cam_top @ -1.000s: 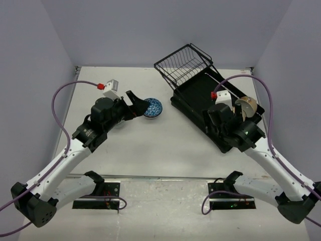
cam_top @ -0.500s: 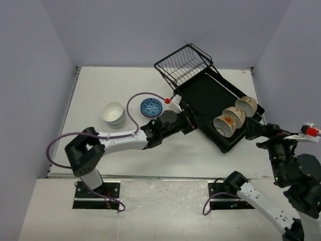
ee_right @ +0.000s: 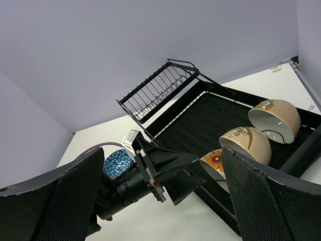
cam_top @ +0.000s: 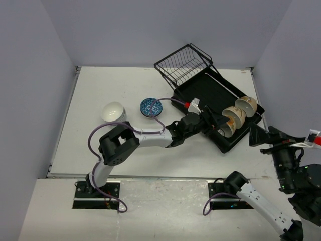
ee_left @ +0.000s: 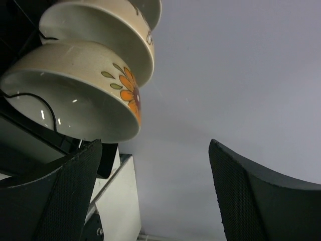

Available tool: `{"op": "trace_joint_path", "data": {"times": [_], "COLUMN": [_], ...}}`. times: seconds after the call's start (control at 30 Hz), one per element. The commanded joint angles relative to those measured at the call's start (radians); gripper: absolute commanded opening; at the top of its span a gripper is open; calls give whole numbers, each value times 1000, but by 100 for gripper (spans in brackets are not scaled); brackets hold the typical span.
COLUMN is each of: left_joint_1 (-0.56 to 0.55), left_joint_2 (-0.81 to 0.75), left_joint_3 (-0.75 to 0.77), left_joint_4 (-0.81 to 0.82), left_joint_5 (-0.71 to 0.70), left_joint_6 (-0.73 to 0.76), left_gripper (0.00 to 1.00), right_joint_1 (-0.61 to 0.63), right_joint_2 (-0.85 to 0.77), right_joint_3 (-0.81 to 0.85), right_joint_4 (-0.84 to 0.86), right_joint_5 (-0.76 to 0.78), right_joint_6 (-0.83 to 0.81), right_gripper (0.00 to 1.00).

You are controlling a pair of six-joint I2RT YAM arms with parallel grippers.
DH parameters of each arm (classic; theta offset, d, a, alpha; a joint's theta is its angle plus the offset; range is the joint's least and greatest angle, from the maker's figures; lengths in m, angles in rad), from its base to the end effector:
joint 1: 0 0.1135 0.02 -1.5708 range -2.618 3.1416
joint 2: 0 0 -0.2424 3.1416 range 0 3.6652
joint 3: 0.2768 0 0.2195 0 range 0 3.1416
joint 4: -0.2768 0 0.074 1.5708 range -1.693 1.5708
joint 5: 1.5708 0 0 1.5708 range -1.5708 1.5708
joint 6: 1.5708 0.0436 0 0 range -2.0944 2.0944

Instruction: Unload the bowls from the dish rack

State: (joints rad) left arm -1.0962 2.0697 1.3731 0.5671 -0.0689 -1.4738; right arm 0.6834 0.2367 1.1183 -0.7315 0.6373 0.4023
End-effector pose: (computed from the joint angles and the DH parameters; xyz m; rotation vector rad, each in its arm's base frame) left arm 0.2096 -0.4015 0.2217 -0.4537 2.0381 -1.7383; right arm 0.0010 -0.0327 0.3877 0.3278 1.4278 0.4351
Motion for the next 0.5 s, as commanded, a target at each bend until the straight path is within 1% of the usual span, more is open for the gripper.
{"op": "trace_joint_path", "data": {"times": [0.0,0.07,0.1,0.17,0.27,0.3,0.33,0.37,0.43,0.47], "left_joint_1": [1,1,1,1,4,5,7,9,13,15], "left_joint_2": [23,53,62,92,127,132,141,144,156,161], "left_joint_3": [70,89,101,127,155,156,159,161,167,170], "left_joint_4": [33,39,65,68,70,71,74,79,83,83], "left_joint_5": [-62,-65,-63,-63,-68,-68,-71,-72,-72,-71], "left_joint_6": [-5,0,7,9,6,4,3,1,0,-3], "left_gripper": [86,82,74,73,65,65,57,54,54,51], "right_joint_1": [2,2,2,2,2,2,2,2,2,2], "right_joint_2": [-19,-27,-28,-31,-34,-34,-33,-31,-34,-33], "right_joint_3": [9,8,5,3,-5,-5,-3,-2,-2,-2], "right_joint_4": [15,20,20,18,18,18,18,18,17,17], "right_joint_5": [-19,-25,-27,-31,-37,-39,-47,-50,-56,-57], "right_joint_6": [-23,-26,-29,-33,-34,-34,-36,-36,-37,-37], "right_gripper": [99,99,99,99,99,99,99,99,99,99]}}
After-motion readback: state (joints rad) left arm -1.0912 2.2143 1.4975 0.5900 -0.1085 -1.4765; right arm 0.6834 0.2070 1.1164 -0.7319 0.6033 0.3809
